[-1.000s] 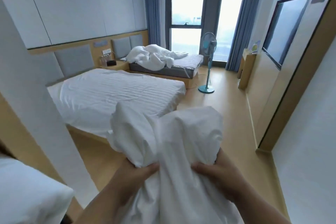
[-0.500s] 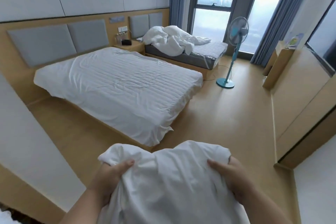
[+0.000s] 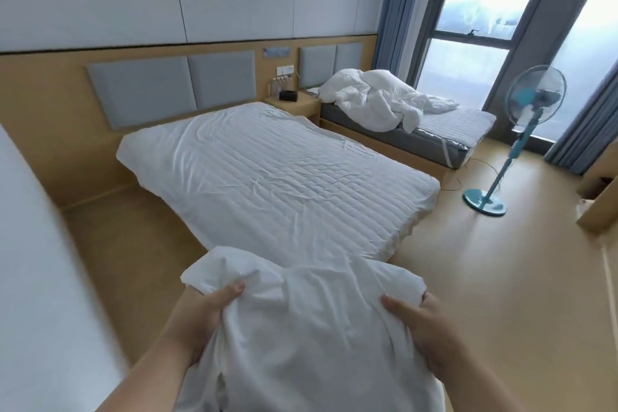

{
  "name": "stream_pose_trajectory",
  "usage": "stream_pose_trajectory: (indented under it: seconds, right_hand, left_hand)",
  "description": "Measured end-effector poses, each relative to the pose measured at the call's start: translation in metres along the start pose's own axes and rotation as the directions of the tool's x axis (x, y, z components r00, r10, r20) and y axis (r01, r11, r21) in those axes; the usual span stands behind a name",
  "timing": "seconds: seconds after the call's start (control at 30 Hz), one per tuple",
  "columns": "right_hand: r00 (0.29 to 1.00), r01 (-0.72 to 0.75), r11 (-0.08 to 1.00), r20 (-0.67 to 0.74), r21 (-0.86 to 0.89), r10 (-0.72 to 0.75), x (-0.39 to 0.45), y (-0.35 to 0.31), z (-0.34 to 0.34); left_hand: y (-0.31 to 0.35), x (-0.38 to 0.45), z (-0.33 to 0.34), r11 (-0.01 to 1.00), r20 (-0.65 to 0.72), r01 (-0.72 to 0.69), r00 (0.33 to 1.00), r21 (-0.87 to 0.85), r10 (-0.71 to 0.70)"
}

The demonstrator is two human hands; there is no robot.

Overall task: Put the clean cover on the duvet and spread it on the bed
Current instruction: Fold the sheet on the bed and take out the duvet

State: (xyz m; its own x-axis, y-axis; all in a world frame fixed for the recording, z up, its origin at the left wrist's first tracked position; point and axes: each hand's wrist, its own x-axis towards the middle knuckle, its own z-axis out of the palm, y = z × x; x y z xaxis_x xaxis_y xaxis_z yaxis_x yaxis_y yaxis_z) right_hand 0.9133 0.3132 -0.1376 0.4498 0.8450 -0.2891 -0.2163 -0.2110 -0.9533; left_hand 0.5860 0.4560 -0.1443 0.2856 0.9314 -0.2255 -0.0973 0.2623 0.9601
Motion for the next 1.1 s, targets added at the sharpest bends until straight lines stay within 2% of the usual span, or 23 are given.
stream_pose_trajectory:
  seconds: [0.13, 0.27, 0.3, 0.43, 0.6, 0.73, 0.87, 1.1]
  right_hand:
    - [0.986, -0.067, 0.996, 0.146, -0.064, 0.076, 0.120, -0.009, 0.049]
    - [0.964, -0.075, 0.982, 0.238, -0.172, 0.115, 0.243, -0.030, 0.109]
    - [0.959, -0.073, 0.978, 0.255, -0.194, 0.122, 0.269, -0.040, 0.126]
    - [0.922, -0.041, 0.964, 0.363, -0.261, 0.137, 0.362, -0.085, 0.200]
    - [0.854, 0.029, 0.946, 0.499, -0.323, 0.144, 0.450, -0.108, 0.299]
    - [0.826, 0.022, 0.932, 0.532, -0.363, 0.187, 0.510, -0.090, 0.375]
    - [0.821, -0.006, 0.921, 0.524, -0.390, 0.227, 0.568, -0.072, 0.460]
    - [0.847, -0.039, 0.935, 0.484, -0.352, 0.218, 0.642, -0.103, 0.612]
  left_hand:
    - [0.002, 0.071, -0.027, 0.998, -0.137, -0.055, 0.989, 0.019, 0.057]
    - [0.014, 0.143, -0.053, 0.999, -0.297, -0.043, 0.954, 0.025, 0.048]
    - [0.019, 0.157, -0.060, 1.000, -0.343, -0.025, 0.939, 0.008, 0.026]
    - [0.038, 0.198, -0.094, 0.970, -0.422, 0.013, 0.899, -0.244, -0.118]
    - [0.050, 0.248, -0.142, 0.966, -0.556, -0.049, 0.825, -0.252, -0.103]
    - [0.057, 0.312, -0.193, 0.976, -0.592, -0.039, 0.800, -0.216, -0.099]
    - [0.074, 0.391, -0.269, 0.985, -0.583, 0.005, 0.805, -0.175, -0.107]
    - [0.156, 0.521, -0.389, 0.996, -0.595, 0.009, 0.801, -0.092, -0.062]
